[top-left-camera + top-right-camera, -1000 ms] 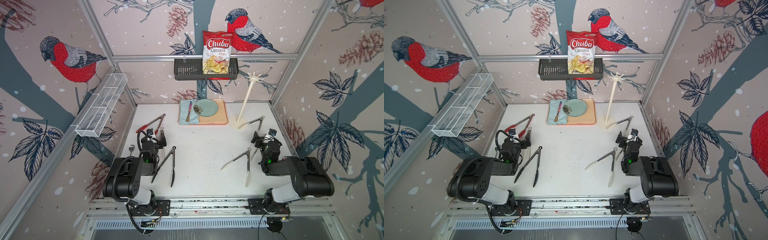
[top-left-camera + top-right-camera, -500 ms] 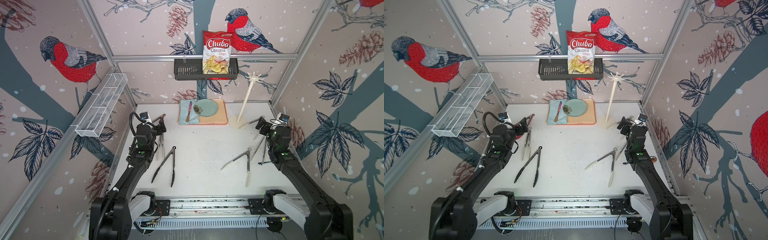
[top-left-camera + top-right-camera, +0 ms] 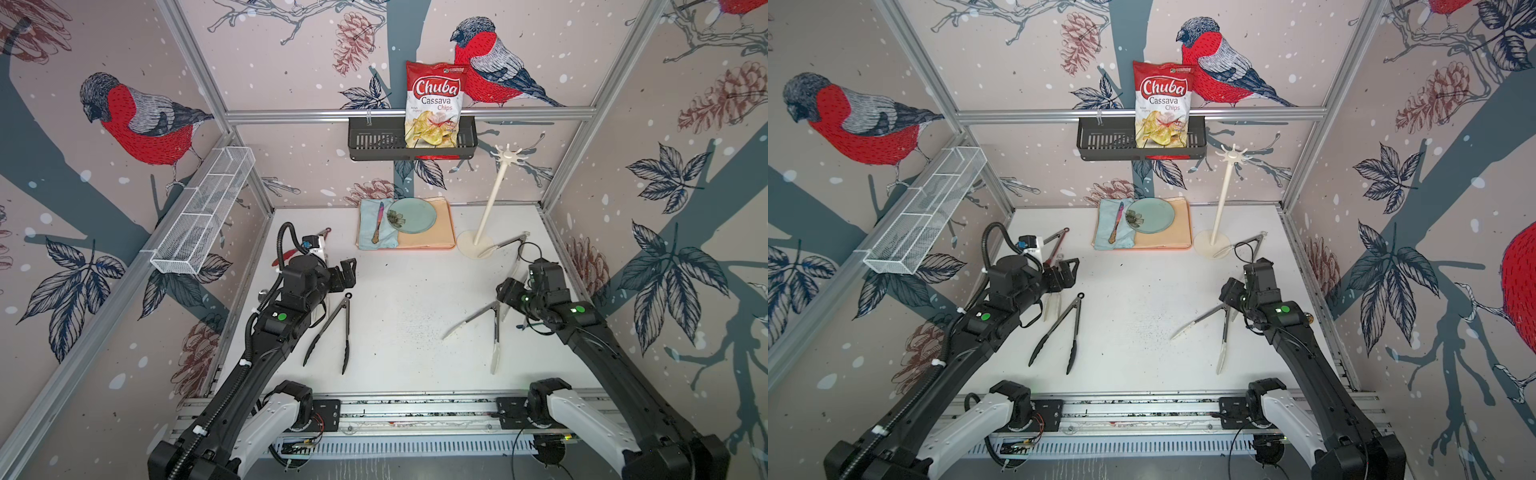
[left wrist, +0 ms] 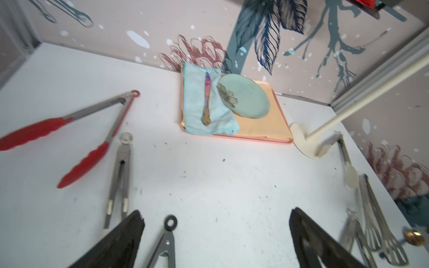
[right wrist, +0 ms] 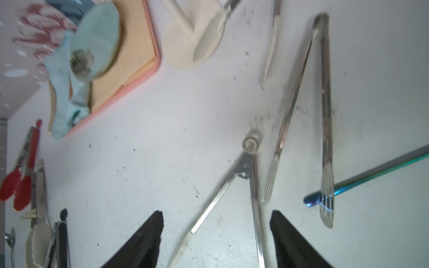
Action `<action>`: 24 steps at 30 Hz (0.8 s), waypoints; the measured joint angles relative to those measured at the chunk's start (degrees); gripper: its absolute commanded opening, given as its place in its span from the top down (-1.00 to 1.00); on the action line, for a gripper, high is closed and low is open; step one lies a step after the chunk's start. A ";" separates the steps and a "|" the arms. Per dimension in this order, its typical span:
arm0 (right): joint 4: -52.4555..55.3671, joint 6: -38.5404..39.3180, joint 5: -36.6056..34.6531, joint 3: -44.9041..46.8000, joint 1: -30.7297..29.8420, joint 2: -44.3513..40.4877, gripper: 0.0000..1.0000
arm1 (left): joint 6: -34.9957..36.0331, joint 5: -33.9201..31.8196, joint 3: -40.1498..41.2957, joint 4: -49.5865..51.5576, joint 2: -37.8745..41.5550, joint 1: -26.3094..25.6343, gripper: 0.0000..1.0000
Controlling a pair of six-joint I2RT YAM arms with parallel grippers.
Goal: Hang food tongs on kitchen utensil racks
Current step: Pick up the food tongs from the center of the board.
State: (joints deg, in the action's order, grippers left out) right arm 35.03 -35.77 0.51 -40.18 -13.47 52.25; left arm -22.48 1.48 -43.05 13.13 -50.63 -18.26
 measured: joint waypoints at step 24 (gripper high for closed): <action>-9.81 -3.54 -1.97 11.87 -4.48 11.23 0.36 | -4.46 1.51 5.51 3.67 5.66 -4.28 -0.93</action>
State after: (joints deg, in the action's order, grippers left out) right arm 25.21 -39.31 -1.45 -28.32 -17.96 63.48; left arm -26.94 2.98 -37.54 16.80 -44.97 -22.55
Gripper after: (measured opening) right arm 0.339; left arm 0.964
